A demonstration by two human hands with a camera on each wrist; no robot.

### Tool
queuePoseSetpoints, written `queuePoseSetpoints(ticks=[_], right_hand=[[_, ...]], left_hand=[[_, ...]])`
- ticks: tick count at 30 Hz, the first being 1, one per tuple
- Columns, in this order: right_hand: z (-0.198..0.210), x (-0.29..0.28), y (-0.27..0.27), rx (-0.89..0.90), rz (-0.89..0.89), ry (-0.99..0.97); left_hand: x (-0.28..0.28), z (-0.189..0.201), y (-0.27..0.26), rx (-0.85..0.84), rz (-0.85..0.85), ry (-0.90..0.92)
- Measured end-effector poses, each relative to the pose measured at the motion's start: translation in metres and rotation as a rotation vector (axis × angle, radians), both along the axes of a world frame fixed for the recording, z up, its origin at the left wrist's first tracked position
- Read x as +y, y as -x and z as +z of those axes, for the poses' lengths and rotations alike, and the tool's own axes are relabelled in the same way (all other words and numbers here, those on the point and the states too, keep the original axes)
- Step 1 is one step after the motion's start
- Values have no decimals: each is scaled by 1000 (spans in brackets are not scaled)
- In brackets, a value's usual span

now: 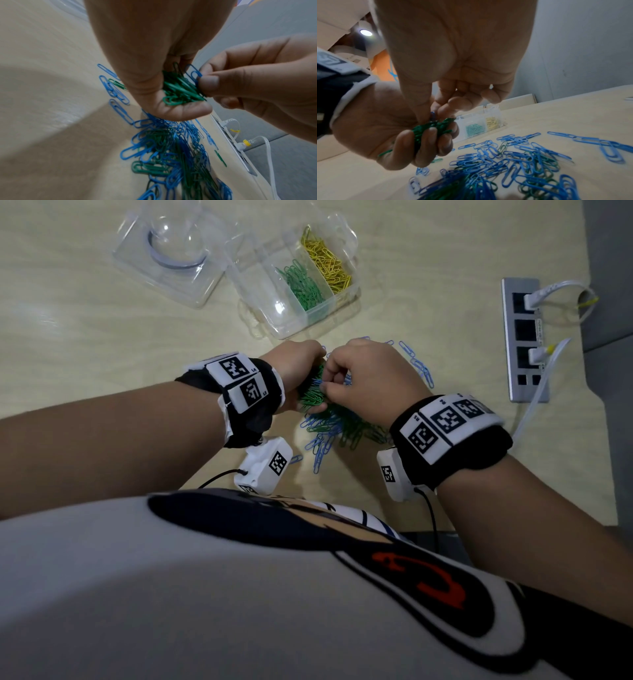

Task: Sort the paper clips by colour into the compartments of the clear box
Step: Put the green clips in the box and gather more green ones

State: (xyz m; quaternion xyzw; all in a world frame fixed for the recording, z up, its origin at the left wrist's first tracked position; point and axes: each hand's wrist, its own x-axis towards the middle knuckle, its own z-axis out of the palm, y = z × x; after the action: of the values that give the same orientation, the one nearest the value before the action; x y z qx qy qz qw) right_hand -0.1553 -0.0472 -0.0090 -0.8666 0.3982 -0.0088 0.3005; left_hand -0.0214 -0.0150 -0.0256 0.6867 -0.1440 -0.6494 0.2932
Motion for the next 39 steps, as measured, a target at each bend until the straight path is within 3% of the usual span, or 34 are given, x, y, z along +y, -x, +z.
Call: queuePoseSetpoints(ticks=[5, 11, 17, 27, 30, 35, 39], right_hand=[[8, -7, 12, -82, -94, -105], [-7, -33, 34, 340, -60, -5], [-23, -51, 30, 333, -195, 169], [-39, -51, 3, 430, -214, 55], [-31, -51, 8, 368, -246, 17], [2, -22, 11, 9, -254, -23], [10, 6, 4, 15, -121, -54]], left_hand=[[1, 1, -1, 21, -9, -13], [3, 1, -2, 72, -39, -42], [3, 1, -1, 64, -47, -61], [3, 5, -2, 18, -63, -61], [3, 6, -2, 12, -73, -63], [1, 5, 1, 0, -85, -54], [-1, 5, 9, -74, -72, -7]])
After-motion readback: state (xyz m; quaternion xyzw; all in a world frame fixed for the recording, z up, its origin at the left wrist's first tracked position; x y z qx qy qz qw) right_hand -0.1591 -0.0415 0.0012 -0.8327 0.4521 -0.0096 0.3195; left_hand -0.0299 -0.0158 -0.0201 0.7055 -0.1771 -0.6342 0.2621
